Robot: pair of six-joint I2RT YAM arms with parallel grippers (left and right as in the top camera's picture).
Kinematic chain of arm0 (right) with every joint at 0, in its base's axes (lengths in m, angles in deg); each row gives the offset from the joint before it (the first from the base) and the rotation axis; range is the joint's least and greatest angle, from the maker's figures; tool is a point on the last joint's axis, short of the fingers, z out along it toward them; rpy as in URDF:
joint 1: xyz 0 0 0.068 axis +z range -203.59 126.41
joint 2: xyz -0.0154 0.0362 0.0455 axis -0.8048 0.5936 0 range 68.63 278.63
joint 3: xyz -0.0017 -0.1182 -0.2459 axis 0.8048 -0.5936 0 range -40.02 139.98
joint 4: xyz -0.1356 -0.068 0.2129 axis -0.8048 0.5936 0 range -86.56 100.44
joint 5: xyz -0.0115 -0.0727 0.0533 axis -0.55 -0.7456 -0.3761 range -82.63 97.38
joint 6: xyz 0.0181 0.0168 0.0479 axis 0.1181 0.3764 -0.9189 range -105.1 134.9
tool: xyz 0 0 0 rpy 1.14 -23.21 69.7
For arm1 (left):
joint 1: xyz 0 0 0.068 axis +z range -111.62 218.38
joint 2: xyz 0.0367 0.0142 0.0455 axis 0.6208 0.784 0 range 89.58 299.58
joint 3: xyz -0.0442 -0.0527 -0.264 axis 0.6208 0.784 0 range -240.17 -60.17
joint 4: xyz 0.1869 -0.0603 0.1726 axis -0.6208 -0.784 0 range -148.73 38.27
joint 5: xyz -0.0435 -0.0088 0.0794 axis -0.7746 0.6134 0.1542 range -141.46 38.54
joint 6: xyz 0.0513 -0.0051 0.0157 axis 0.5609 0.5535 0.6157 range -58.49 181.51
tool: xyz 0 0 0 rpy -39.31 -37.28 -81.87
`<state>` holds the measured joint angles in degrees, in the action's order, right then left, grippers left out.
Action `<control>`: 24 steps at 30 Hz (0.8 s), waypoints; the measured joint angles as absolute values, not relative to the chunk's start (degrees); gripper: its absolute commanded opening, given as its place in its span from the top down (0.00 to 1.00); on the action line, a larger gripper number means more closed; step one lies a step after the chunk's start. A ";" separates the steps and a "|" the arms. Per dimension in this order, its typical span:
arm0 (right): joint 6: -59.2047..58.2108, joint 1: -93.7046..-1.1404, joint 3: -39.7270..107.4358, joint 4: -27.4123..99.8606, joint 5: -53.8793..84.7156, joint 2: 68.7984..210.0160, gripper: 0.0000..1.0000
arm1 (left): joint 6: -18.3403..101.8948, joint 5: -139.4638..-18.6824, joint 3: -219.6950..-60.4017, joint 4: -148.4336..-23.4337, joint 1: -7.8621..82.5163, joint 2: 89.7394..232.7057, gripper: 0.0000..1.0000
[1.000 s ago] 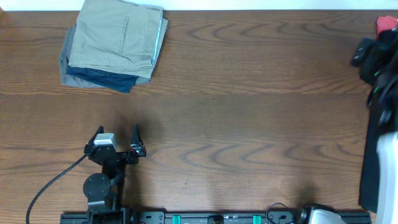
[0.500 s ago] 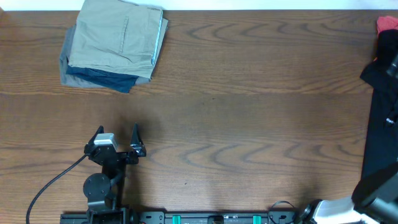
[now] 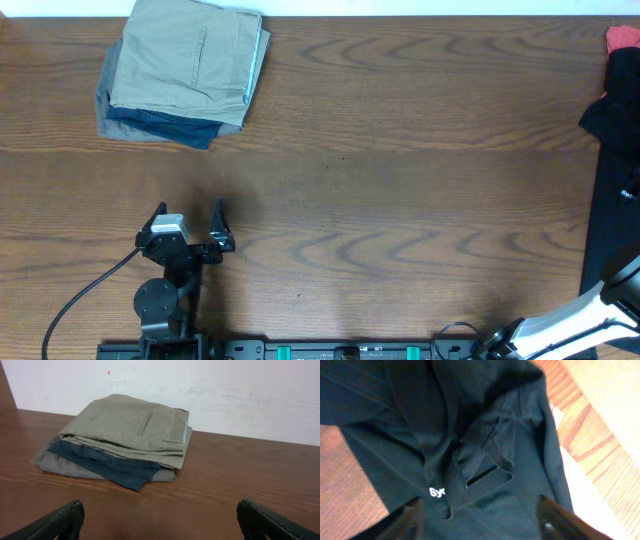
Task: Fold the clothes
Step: 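Reach the right gripper to the black shirt pile at right edge, then grasp the black polo with the right gripper and drag it onto the table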
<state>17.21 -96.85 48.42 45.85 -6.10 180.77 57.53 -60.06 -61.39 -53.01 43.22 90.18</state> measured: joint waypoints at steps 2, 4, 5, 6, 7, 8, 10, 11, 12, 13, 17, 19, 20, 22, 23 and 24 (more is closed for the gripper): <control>17.12 -96.87 48.42 45.90 -6.10 182.02 0.37 | 57.53 -60.06 -61.39 -53.01 43.22 90.18 0.02; 17.12 -96.87 48.42 45.90 -6.10 183.29 0.36 | 57.53 -60.06 -61.39 -53.01 43.22 90.18 0.02; 17.12 -96.87 48.42 45.90 -6.08 183.90 0.36 | 57.53 -60.06 -61.39 -53.01 43.22 90.18 0.02; 17.12 -96.87 48.42 45.90 -6.08 184.64 0.37 | 57.53 -60.06 -61.39 -53.01 43.22 90.18 0.02; 17.14 -96.87 48.42 45.92 -6.08 185.45 0.37 | 57.53 -60.06 -61.39 -52.98 43.22 90.18 0.02; 17.12 -96.87 48.42 45.90 -6.10 186.28 0.37 | 57.53 -60.06 -61.39 -52.98 43.22 90.18 0.02; 17.12 -96.87 48.42 45.83 -6.10 188.09 0.39 | 57.55 -60.06 -61.39 -52.98 43.22 90.18 0.02; 17.16 -96.87 48.42 45.76 -6.01 188.60 0.41 | 57.53 -60.06 -61.39 -52.98 43.22 90.18 0.02; 17.21 -96.87 48.42 45.61 -6.01 189.25 0.42 | 57.53 -60.06 -61.39 -52.98 43.22 90.18 0.02; 17.25 -96.87 48.42 45.44 -6.03 189.86 0.44 | 57.53 -60.08 -61.39 -52.98 43.22 90.18 0.02; 17.29 -96.87 48.42 43.93 -5.93 191.20 0.59 | 57.53 -60.06 -61.39 -52.98 43.22 90.18 0.02; 17.36 -96.87 48.42 43.21 -5.90 191.20 0.68 | 57.53 -60.06 -61.39 -52.98 43.22 90.18 0.02; 17.38 -96.87 48.44 42.95 -5.90 191.20 0.72 | 57.53 -60.06 -61.39 -52.98 43.22 90.18 0.02; 17.47 -96.87 48.42 43.03 -5.82 191.20 0.87 | 57.53 -60.06 -61.39 -52.98 43.22 90.18 0.02; 17.56 -96.87 48.42 43.03 -5.86 191.20 0.94 | 57.53 -60.06 -61.39 -52.98 43.22 90.18 0.02; 17.51 -96.87 48.44 43.05 -5.90 191.20 0.99 | 57.53 -60.06 -61.39 -52.98 43.22 90.18 0.02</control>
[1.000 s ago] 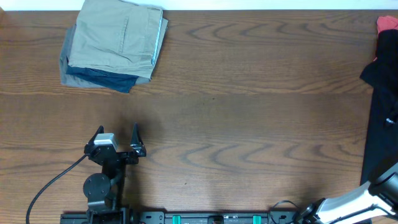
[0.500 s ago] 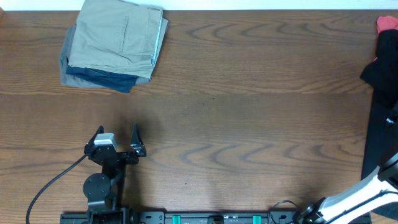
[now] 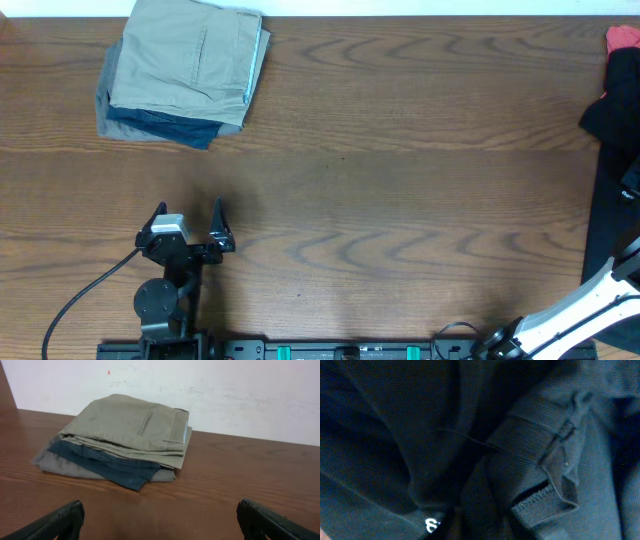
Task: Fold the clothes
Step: 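Grasp the black polo with the right gripper and drag it onto the table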
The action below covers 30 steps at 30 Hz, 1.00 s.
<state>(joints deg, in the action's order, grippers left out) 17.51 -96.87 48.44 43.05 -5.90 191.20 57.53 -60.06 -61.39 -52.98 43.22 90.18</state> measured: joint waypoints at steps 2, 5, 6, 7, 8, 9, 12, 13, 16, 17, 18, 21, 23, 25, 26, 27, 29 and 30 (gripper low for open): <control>17.21 -96.87 48.44 43.67 -5.90 191.20 0.99 | 57.53 -60.06 -61.39 -52.98 43.22 90.18 0.02; 17.16 -96.87 48.55 45.07 -5.90 191.20 0.99 | 57.53 -60.06 -61.39 -52.98 43.22 90.18 0.02; 16.92 -96.87 48.73 45.76 -5.90 191.20 0.99 | 57.53 -60.06 -61.39 -53.01 43.22 90.18 0.02; 16.51 -96.87 48.88 46.25 -5.88 191.11 0.99 | 57.53 -60.06 -61.39 -52.98 43.22 90.18 0.02; 15.94 -96.87 49.01 46.64 -5.86 190.83 0.99 | 57.53 -60.06 -61.39 -53.01 43.22 90.18 0.02; 15.44 -96.85 49.12 47.12 -5.40 190.37 0.99 | 57.53 -60.06 -61.39 -52.98 43.22 90.18 0.02; 14.34 -96.83 49.30 47.54 -2.10 187.42 0.99 | 57.53 -60.06 -61.39 -52.98 43.22 90.18 0.02; 14.06 -96.72 49.30 47.34 -0.05 185.67 0.99 | 57.53 -60.06 -61.39 -52.98 43.22 90.18 0.02; 13.64 -95.72 49.69 46.55 6.05 179.39 0.99 | 57.53 -60.06 -61.39 -53.01 43.22 90.18 0.02; 13.58 -95.08 50.04 46.27 8.02 177.17 0.99 | 57.53 -60.06 -61.39 -52.98 43.22 90.18 0.02; 13.49 -94.23 50.41 45.87 9.81 174.89 0.99 | 57.53 -60.06 -61.39 -53.01 43.22 90.18 0.02; 13.19 -89.81 51.46 45.50 13.53 168.73 0.99 | 57.53 -60.06 -61.39 -52.98 43.22 90.18 0.02; 12.99 -85.88 51.79 45.52 15.01 165.93 0.99 | 57.53 -60.08 -61.39 -52.98 43.22 90.18 0.02; 12.60 -80.87 51.85 45.63 16.11 164.07 0.99 | 57.53 -60.06 -61.39 -53.01 43.22 90.18 0.02; 12.27 -77.31 51.85 45.61 16.61 163.57 0.99 | 57.53 -60.06 -61.39 -53.01 43.22 90.18 0.02; 11.98 -74.69 51.85 45.57 17.11 163.46 0.99 | 57.53 -60.06 -61.39 -53.01 43.22 90.18 0.02; 11.37 -69.47 51.85 45.55 18.51 163.53 0.99 | 57.53 -60.06 -61.39 -53.01 43.22 90.18 0.02; 10.93 -66.25 51.83 45.41 19.06 163.66 0.99 | 57.53 -60.08 -61.39 -52.98 43.22 90.18 0.02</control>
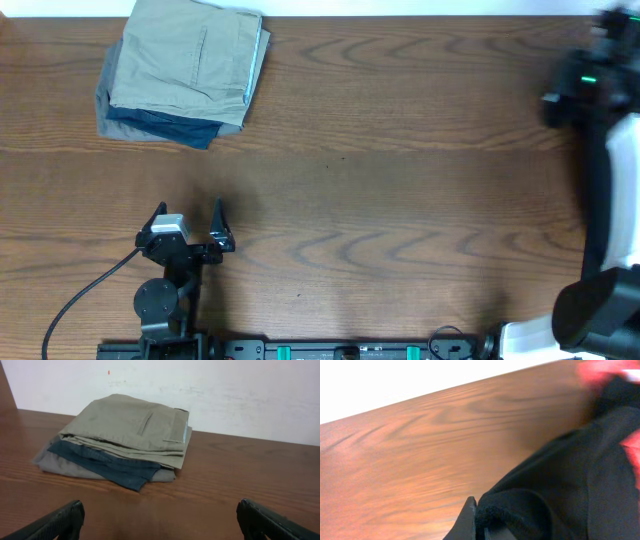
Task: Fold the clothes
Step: 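Grasp the black polo with the right gripper and drag it onto the table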
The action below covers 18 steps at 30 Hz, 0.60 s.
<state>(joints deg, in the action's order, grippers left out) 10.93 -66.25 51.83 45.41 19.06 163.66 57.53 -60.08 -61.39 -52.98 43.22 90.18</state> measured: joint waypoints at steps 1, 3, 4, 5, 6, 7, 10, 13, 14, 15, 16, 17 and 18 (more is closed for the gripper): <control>10.63 -63.15 51.83 45.11 19.58 163.77 0.99 | 57.55 -60.06 -61.39 -53.01 43.22 90.18 0.02; 10.02 -56.13 51.79 43.86 20.11 163.94 0.99 | 57.53 -60.06 -61.39 -53.01 43.22 90.18 0.02; 9.84 -52.61 51.79 43.12 20.48 164.09 0.99 | 57.55 -60.06 -61.39 -52.98 43.22 90.18 0.02; 9.56 -49.09 51.79 42.46 20.83 164.25 0.99 | 57.53 -60.06 -61.39 -52.98 43.22 90.18 0.02; 9.27 -46.28 51.79 41.87 21.18 164.49 0.99 | 57.53 -60.06 -61.39 -52.98 43.22 90.18 0.02; 8.92 -42.25 51.79 41.15 21.37 164.86 0.99 | 57.55 -60.06 -61.39 -53.01 43.22 90.18 0.02; 7.74 -32.61 51.79 39.60 21.99 166.30 0.99 | 57.53 -60.06 -61.39 -52.98 43.22 90.18 0.02; 6.98 -24.02 51.79 39.32 22.82 168.20 0.98 | 57.55 -60.06 -61.39 -52.98 43.22 90.18 0.02; 6.67 -21.93 51.79 39.30 23.19 168.75 0.98 | 57.53 -60.06 -61.39 -52.98 43.22 90.18 0.02; 6.30 -19.57 51.79 39.14 23.82 169.49 0.98 | 57.53 -60.06 -61.39 -52.98 43.22 90.18 0.02; 6.06 -17.51 51.79 38.95 24.63 170.17 0.98 | 57.53 -60.08 -61.39 -52.98 43.22 90.18 0.02; 5.89 -15.59 51.79 38.70 25.37 170.72 0.97 | 57.53 -60.06 -61.39 -52.98 43.22 90.18 0.02; 5.69 -13.42 51.79 38.44 26.25 171.35 0.94 | 57.53 -60.06 -61.39 -53.01 43.22 90.18 0.02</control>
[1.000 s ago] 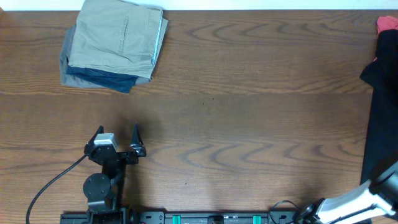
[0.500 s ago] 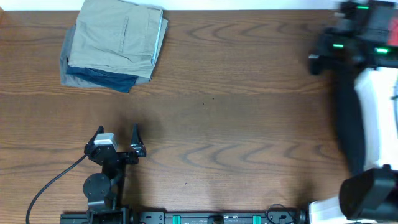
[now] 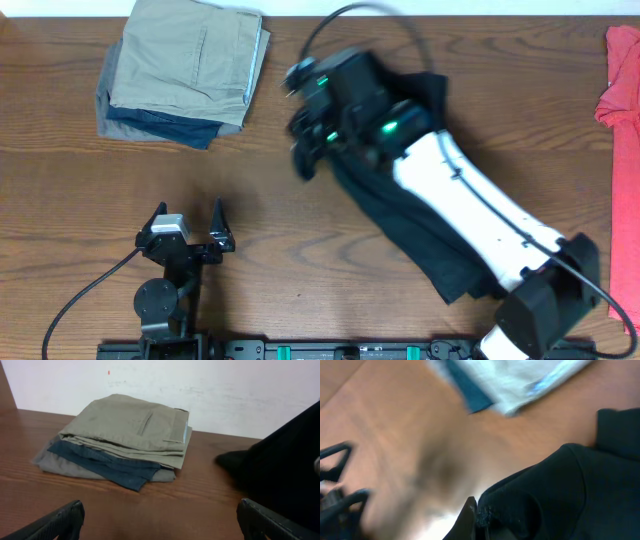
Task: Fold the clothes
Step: 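Grasp the black polo with the right gripper and drag it onto the table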
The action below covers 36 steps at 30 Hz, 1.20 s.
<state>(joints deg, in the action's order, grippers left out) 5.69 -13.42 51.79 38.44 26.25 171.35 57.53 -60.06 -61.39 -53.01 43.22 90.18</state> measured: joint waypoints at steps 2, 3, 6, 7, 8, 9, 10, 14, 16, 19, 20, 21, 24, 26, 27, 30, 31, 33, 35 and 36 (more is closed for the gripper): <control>5.01 -10.95 51.79 38.44 27.21 171.81 0.79 | 57.53 -60.08 -61.39 -52.98 43.22 90.18 0.02; 4.66 -9.47 51.79 38.44 27.67 171.92 0.68 | 57.53 -60.06 -61.39 -52.98 43.22 90.18 0.02; 4.20 -6.71 51.79 38.38 28.85 171.96 0.41 | 57.53 -60.08 -61.39 -53.01 43.22 90.18 0.02; 4.22 -6.32 51.79 38.53 29.22 171.96 0.39 | 57.53 -60.06 -61.39 -52.98 43.22 90.18 0.02; 4.38 -6.21 51.79 38.86 29.44 171.96 0.37 | 57.53 -60.06 -61.39 -53.01 43.22 90.18 0.02; 4.55 -6.39 51.79 39.49 29.46 171.96 0.33 | 57.53 -60.06 -61.39 -52.98 43.22 90.18 0.02; 4.44 -6.67 51.79 40.15 29.55 171.92 0.25 | 57.53 -60.06 -61.39 -52.98 43.22 90.18 0.02; 4.44 -10.47 51.81 45.61 29.53 171.09 0.01 | 57.53 -60.06 -61.39 -53.01 43.22 90.18 0.02; 4.51 -13.27 51.81 48.69 29.31 170.13 0.01 | 57.55 -60.06 -61.39 -53.01 43.22 90.18 0.02; 3.68 -19.65 51.81 54.27 28.54 167.50 0.01 | 57.53 -60.06 -61.39 -53.01 43.22 90.18 0.02; 3.04 -22.01 51.81 56.02 28.41 166.39 0.01 | 57.53 -60.06 -61.39 -52.98 43.22 90.18 0.02; 2.13 -24.61 51.81 57.74 28.30 165.19 0.01 | 57.55 -60.06 -61.39 -53.01 43.22 90.18 0.02; -0.21 -31.89 51.88 62.51 28.04 161.65 0.01 | 57.55 -60.06 -61.39 -52.98 43.22 90.18 0.02; -1.31 -36.02 51.92 66.42 28.54 159.68 0.01 | 57.53 -60.06 -61.39 -52.98 43.22 90.18 0.02; -1.70 -37.84 52.03 68.76 28.85 158.96 0.01 | 57.53 -60.06 -61.39 -53.01 43.22 90.18 0.02; -1.79 -41.01 52.14 75.73 29.40 158.24 0.01 | 57.53 -60.06 -61.39 -52.98 43.22 90.18 0.02; -1.59 -41.47 52.14 78.18 28.94 158.26 0.01 | 57.53 -60.06 -61.39 -52.98 43.22 90.18 0.02; -2.05 -41.82 52.12 81.57 27.45 158.26 0.01 | 57.53 -60.06 -61.39 -52.98 43.22 90.18 0.02; -3.91 -41.84 52.12 85.54 24.63 158.26 0.01 | 57.53 -60.06 -61.39 -52.98 43.22 90.18 0.02; -5.74 -41.84 52.12 87.03 22.62 158.26 0.01 | 57.53 -60.06 -61.39 -53.01 43.22 90.18 0.02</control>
